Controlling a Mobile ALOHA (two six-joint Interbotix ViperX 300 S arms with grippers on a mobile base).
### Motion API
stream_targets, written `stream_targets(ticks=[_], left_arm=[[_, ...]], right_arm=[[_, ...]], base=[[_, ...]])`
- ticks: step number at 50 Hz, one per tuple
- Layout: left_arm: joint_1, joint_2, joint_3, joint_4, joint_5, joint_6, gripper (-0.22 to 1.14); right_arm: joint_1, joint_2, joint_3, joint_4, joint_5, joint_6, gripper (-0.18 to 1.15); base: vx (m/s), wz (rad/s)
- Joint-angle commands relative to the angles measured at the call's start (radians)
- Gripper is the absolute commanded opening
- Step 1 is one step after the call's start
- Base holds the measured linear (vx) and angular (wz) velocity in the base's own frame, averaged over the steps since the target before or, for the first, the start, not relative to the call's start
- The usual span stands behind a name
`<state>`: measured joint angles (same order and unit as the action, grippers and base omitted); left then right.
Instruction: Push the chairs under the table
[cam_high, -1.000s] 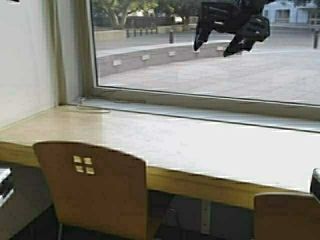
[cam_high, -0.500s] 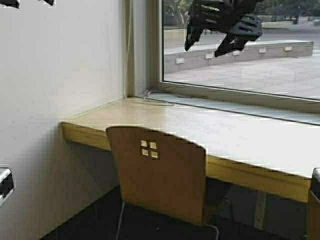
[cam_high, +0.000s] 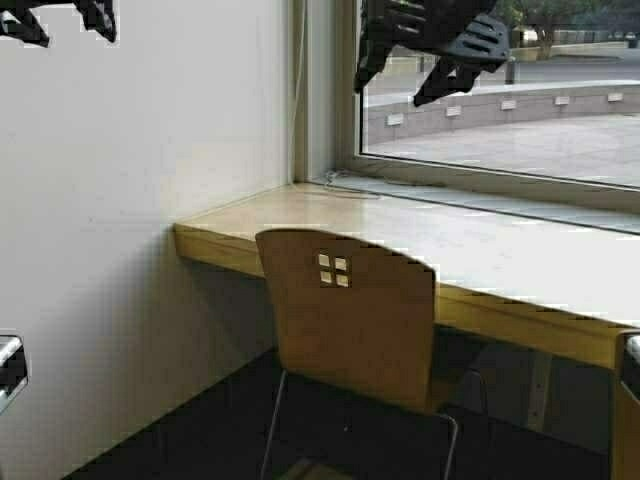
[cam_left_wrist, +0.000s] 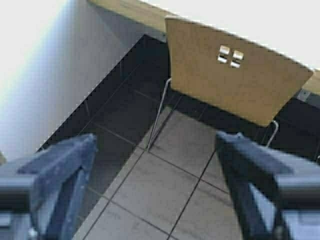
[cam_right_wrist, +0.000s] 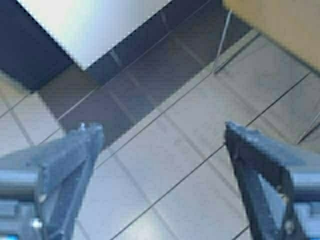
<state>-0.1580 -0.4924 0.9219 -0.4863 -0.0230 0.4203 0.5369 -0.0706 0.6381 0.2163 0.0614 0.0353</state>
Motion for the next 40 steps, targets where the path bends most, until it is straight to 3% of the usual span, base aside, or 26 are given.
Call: stream_targets(ticks=[1, 40], left_arm=[[0.003, -0.003, -0.014, 0.002, -0.008, 0.0, 1.01], [0.002, 0.054, -0.044, 0.002, -0.009, -0.003, 1.01]], right_arm=[[0.002, -0.023, -0.025, 0.003, 0.003, -0.002, 1.04], [-0.003, 0.077, -0.018, -0.003, 0.012, -0.005, 1.04]], base=[[-0.32, 0.07], [-0.29, 0.02]])
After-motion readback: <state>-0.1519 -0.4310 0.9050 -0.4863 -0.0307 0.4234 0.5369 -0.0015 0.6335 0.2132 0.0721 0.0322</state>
